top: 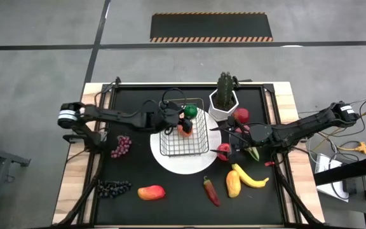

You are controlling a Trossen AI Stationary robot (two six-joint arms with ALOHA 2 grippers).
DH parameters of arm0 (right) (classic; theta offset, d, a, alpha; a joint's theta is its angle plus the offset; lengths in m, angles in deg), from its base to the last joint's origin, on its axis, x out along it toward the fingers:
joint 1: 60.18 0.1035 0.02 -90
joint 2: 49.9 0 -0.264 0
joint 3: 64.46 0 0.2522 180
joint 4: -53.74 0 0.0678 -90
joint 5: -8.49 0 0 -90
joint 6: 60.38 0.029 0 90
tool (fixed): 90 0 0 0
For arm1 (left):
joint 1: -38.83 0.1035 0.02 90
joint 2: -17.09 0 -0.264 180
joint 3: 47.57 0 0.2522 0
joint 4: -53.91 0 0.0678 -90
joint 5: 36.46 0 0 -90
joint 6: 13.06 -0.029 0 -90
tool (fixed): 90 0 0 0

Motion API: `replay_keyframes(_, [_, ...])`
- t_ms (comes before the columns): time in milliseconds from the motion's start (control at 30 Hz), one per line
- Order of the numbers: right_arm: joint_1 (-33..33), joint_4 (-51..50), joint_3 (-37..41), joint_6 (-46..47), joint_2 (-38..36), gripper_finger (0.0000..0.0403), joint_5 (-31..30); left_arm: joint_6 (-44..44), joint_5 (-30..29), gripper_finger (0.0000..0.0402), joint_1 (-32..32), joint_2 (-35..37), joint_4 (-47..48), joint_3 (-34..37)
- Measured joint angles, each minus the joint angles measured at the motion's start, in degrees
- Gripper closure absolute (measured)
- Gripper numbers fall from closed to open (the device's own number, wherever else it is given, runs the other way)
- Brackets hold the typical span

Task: Build produce basket
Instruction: Put the lime into the gold wire basket, then put the apple into the gold wire basket

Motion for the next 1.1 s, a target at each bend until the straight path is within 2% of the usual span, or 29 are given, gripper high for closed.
replay_keyframes(300, [0.0, 0.1, 0.0, 0.0, 0.0, 0.0021, 0.0, 4.3, 0.2, 0.0185, 1.6, -5.2, 0.1, 0.0])
replay_keyframes(700, [0.0, 0.1, -0.2, 0.1, 0.0, 0.0021, 0.0, 5.9, 0.3, 0.0143, 3.0, -6.5, -0.1, -0.1])
replay_keyframes(1100, [0.0, 0.2, -0.2, 1.6, 0.0, 0.0021, 0.0, 7.3, 9.2, 0.0141, 3.0, -6.5, -1.2, -0.1])
